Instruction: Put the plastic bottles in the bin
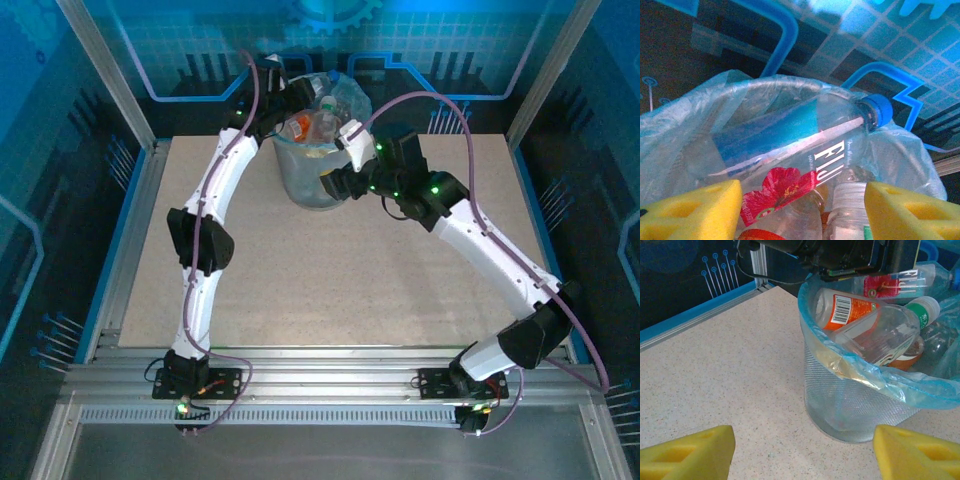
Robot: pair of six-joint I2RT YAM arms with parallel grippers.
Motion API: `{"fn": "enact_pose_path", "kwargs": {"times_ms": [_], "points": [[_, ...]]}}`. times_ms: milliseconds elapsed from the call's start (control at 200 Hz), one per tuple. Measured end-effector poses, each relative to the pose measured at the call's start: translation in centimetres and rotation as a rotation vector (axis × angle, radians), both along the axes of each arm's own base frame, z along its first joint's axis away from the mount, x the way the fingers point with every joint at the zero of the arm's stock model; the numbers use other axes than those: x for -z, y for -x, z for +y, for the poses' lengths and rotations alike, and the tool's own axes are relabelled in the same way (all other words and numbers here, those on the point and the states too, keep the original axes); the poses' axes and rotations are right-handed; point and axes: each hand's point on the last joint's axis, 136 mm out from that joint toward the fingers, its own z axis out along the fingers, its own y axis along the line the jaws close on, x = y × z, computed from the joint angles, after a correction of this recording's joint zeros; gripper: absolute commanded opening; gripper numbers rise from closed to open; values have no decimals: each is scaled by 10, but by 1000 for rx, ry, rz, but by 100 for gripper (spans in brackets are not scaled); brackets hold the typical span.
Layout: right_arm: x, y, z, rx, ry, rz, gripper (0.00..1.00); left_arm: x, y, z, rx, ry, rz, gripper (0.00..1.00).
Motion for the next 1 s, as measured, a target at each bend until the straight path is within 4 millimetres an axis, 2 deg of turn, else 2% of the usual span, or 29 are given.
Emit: {"fn": "enact_pose_path", "kwargs": {"times_ms": [110,290,385,485,640,715,995], "points": [[-4,2,-2,5,-3,-7,73,-26,4,3,-5,3,-62,65],[-8,3,-5,12,-5,-16,72,-85,2,3,-7,34,-241,61],[-7,3,-5,12,-4,-15,72,-100,-5,0,-2,65,-313,59],[-6,4,-6,12,1,-9,71,-81,-19,-8,14,84,-308,58],[-5,6,-7,13,7,-2,71,-14,-43,-23,35,78,-208,57],[-4,8,-9,15,9,0,71,10,-48,-25,36,65,-164,57],[-3,10,-9,11,10,6,71,7,-47,-24,37,63,-164,59]]}}
